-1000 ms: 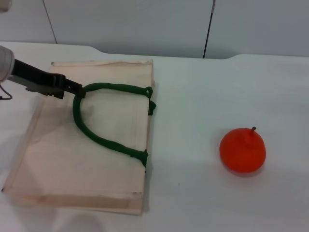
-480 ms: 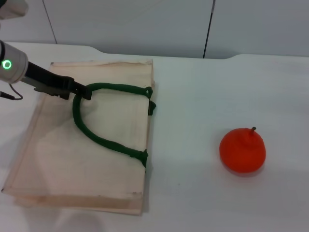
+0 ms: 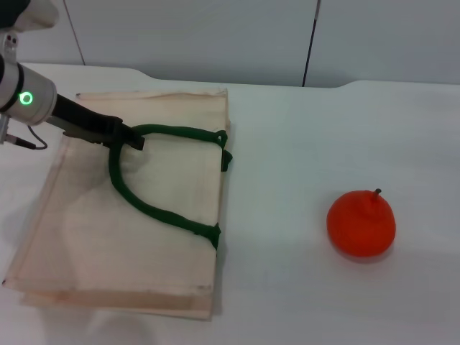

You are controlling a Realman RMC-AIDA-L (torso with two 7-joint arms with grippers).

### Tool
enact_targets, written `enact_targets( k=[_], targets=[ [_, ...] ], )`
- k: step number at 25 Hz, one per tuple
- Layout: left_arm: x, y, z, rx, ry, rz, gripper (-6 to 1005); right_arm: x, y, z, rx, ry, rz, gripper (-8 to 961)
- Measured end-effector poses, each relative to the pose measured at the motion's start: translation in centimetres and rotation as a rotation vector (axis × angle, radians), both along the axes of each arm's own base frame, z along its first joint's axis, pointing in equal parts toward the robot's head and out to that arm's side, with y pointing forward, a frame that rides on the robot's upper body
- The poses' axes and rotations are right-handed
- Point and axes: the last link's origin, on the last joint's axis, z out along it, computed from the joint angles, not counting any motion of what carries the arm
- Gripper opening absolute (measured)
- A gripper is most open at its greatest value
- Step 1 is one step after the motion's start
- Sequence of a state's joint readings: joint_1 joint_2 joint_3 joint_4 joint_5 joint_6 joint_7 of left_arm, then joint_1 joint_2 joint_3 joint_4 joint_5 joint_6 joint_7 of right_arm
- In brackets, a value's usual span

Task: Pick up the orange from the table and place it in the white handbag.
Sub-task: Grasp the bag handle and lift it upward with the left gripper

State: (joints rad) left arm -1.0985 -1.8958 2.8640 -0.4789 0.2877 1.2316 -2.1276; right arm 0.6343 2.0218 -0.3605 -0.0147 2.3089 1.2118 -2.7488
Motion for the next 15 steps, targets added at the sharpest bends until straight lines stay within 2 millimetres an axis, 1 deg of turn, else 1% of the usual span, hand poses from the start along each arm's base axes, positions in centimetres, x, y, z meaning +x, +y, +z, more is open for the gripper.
enact_targets(
  k=[1,6,12,14,15],
  targets=[
    [0.03,0.09,-0.06,0.001,0.001,-0.003,782,0.0,0.0,0.0,0.0,0.0,0.0,881],
    [-0.05,0.28,-0.4,-0.003,0.025,-0.01,636,-0.07,0.06,-0.01,0.001,0.002,0.001,881],
    [-0.05,0.3,-0.67,-0.015,0.055,-0.011,409,-0.08,0.06,-0.05,0.0,0.004,0.0,880],
    [0.03,0.34,-0.67,-0.018,0.058,-0.013,200,-0.07,0.05,-0.06,0.0,0.004,0.0,880],
    [0.17,0.39,-0.69,-0.02,0.059,-0.017,193,-0.05,0.04,-0.06,0.0,0.004,0.0,880]
  ],
)
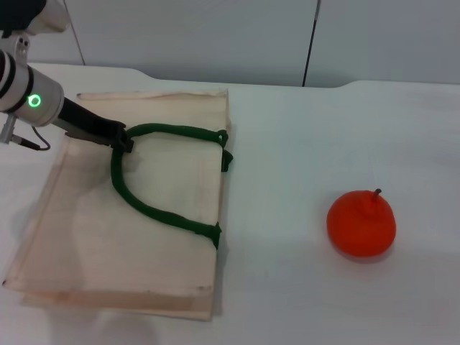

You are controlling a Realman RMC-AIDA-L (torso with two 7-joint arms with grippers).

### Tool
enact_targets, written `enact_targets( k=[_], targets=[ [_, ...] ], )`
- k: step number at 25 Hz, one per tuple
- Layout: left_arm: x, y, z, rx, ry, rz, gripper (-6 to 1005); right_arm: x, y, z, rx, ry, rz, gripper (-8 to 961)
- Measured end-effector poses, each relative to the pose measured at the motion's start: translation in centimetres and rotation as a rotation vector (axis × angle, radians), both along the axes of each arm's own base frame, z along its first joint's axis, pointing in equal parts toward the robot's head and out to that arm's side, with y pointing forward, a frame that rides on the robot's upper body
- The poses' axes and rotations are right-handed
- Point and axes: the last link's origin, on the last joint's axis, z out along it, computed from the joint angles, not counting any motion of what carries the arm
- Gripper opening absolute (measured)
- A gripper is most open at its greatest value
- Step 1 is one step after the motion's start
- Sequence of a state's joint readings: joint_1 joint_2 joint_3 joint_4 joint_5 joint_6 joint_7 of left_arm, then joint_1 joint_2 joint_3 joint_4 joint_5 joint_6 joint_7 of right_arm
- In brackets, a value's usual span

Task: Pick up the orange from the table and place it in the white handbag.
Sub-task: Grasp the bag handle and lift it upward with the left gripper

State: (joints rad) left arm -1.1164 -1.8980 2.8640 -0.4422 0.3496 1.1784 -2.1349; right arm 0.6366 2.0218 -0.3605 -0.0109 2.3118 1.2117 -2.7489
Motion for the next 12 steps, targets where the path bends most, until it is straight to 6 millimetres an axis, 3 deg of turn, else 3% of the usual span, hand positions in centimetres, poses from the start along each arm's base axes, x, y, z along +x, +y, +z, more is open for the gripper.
enact_targets(
  k=[5,8,12],
  targets=[
    [1.5,0.6,0.0,-0.017,-0.012,-0.041,157,0.4,-0.2,0.0,-0.001,-0.001,-0.013,880],
    [4.2,1.2,1.3,-0.071,-0.03,-0.116,136,0.6,-0.2,0.0,-0.009,0.008,-0.026,879],
    [8.9,2.1,4.7,-0.12,-0.049,-0.226,122,0.8,-0.2,0.0,-0.015,0.038,-0.029,879]
  ],
)
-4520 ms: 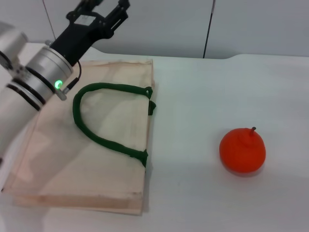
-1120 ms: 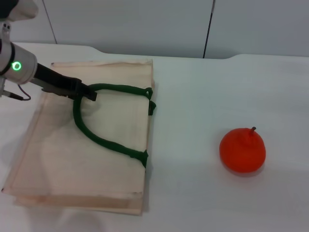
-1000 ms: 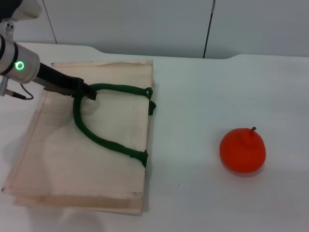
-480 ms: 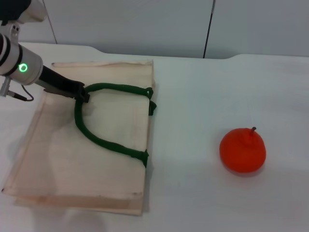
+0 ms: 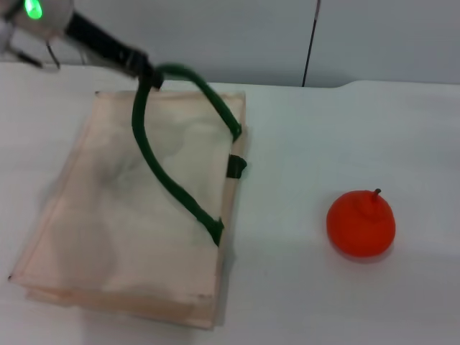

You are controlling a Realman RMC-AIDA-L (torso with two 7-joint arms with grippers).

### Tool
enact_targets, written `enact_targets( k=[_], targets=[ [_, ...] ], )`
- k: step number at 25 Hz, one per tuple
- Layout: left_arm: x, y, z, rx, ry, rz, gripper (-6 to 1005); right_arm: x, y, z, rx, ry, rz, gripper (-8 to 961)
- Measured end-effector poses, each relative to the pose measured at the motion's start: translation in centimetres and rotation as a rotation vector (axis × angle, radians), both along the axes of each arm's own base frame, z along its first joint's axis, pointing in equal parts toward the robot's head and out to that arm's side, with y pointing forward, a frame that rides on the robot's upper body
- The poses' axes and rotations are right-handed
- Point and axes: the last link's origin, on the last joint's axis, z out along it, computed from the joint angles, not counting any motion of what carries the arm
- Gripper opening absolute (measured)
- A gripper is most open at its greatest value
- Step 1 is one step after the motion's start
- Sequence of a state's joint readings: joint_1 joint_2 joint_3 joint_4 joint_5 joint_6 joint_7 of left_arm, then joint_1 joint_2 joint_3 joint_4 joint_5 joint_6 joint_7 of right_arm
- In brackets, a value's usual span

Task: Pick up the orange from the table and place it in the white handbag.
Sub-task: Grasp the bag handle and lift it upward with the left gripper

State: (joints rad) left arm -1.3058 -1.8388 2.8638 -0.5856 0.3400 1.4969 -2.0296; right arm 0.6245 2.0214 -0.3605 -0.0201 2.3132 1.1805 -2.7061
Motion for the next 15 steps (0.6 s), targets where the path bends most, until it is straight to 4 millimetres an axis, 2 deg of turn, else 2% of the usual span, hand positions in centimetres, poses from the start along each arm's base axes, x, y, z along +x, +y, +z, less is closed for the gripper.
enact_targets(
  k=[2,7,15],
  targets=[
    [2.5,0.0,2.0,-0.019,-0.009,-0.056,122,0.2,0.1,0.2,-0.001,0.002,-0.008,879],
    [6.7,-0.7,5.8,-0.059,0.014,-0.147,121,0.7,-0.2,0.4,0.001,0.002,-0.021,878],
    [11.0,-1.3,8.5,-0.086,0.094,-0.219,121,2.0,-0.7,1.4,-0.009,0.043,-0.043,878]
  ],
)
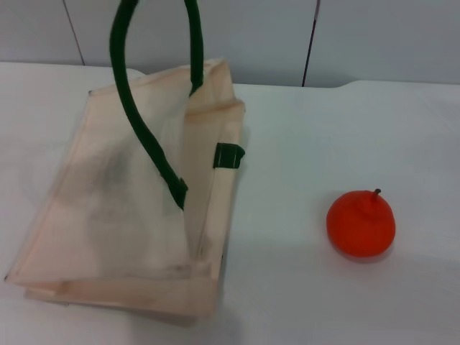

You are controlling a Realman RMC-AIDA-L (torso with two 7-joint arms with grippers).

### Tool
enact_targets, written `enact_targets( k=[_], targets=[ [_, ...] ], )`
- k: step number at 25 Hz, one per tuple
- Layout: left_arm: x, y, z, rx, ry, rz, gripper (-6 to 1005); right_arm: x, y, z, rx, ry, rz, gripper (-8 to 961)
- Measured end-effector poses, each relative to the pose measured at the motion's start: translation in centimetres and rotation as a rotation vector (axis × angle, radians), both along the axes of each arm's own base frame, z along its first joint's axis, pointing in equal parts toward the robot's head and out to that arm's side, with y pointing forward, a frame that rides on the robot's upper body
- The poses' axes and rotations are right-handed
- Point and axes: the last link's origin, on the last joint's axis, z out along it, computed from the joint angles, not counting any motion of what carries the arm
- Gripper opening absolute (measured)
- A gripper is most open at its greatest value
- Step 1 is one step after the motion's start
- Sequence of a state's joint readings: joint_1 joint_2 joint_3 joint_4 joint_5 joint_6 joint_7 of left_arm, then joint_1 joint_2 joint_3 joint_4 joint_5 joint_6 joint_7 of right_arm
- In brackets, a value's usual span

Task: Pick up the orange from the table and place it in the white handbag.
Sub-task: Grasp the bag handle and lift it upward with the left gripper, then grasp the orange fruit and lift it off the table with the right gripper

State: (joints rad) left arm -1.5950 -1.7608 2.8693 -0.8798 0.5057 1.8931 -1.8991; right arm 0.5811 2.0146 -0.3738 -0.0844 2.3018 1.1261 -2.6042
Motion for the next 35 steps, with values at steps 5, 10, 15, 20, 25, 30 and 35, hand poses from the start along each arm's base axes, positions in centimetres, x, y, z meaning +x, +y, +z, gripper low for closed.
enact_targets(
  k=[5,10,15,20,25,30,35],
  targets=[
    [2.5,-0.2,1.1,0.025,0.011,-0.041,122,0.2,0.2,-0.1,-0.023,-0.006,-0.013,877],
    [5.3,-0.2,1.3,0.024,0.015,-0.116,122,0.2,0.2,-0.2,-0.032,-0.008,-0.018,877],
    [6.3,-0.2,1.0,0.016,0.018,-0.14,122,0.0,0.5,0.2,-0.082,0.049,0.028,876],
    [4.0,-0.3,1.2,0.022,0.015,-0.089,121,-0.5,1.0,2.1,-0.199,0.057,0.109,876],
    [3.4,-0.2,1.8,0.042,0.01,-0.074,122,-0.1,-0.1,5.3,-0.364,0.017,0.167,876],
    [3.5,-0.2,1.8,0.048,0.003,-0.079,121,-0.2,-1.2,7.2,-0.635,-0.14,0.21,875],
    [3.7,-0.2,1.8,0.049,-0.001,-0.075,122,-2.0,-0.6,4.3,-0.839,-0.26,0.273,875]
  ],
)
